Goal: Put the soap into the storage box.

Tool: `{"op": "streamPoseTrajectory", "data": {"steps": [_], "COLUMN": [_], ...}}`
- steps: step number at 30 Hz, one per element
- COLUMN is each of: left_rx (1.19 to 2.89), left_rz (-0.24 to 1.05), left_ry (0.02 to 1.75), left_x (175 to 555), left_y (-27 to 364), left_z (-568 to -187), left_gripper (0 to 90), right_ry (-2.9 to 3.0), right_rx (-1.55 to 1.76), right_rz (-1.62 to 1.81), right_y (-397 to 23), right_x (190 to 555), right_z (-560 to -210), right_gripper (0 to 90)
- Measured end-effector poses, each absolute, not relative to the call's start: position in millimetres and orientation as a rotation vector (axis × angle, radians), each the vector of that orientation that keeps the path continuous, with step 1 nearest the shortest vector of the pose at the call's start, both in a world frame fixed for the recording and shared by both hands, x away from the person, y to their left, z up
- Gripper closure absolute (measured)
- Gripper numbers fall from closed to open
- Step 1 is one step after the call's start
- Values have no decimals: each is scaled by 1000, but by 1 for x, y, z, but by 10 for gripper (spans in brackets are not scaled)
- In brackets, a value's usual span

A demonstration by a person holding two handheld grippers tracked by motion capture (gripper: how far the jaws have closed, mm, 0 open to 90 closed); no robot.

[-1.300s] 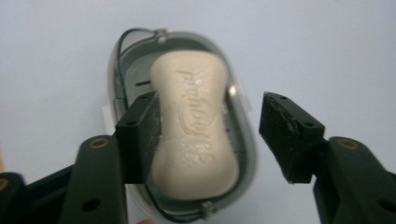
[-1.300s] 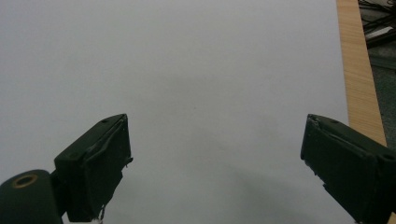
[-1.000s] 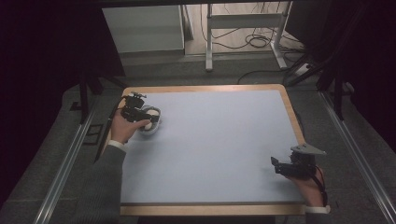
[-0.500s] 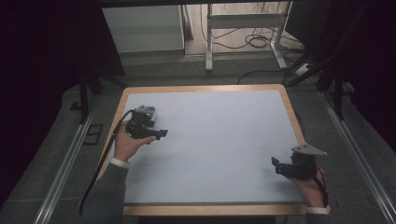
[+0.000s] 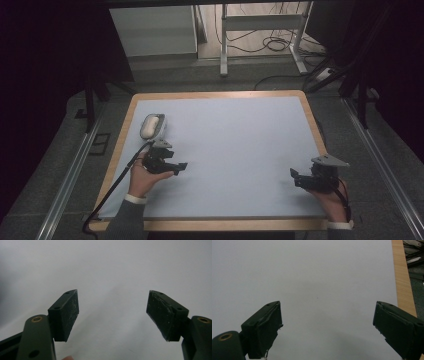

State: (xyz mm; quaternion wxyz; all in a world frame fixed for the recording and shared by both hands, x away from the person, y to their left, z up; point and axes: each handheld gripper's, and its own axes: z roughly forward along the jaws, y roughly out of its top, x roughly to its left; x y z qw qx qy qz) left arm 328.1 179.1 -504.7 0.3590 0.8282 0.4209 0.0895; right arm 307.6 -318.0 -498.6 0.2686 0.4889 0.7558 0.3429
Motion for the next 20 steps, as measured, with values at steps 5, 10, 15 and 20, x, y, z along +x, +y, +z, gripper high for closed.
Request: {"op": "streamPoseTrajectory", "data": {"steps": [5,10,15,20], "left_rx": [2181,2177,2178,2173], "left_rz": [230,230,237,241], "left_ry": [1092,1109,1104,1105], "left_x": [324,324,324,323], "left_y": [176,177,178,180], "left_z": [-518,-524,-524,-522], "left_gripper": [263,262,259,256], "right_ry": [2040,2039,2034,2025], "right_rx": [1313,1308,1300,1292], "right_rz": [924,923,926,934], "right_y": [-318,-317,-316,-316], "right_x": [308,308,308,307], "right_z": [-499,-499,-498,-497], "right_gripper": [82,82,82,82]}}
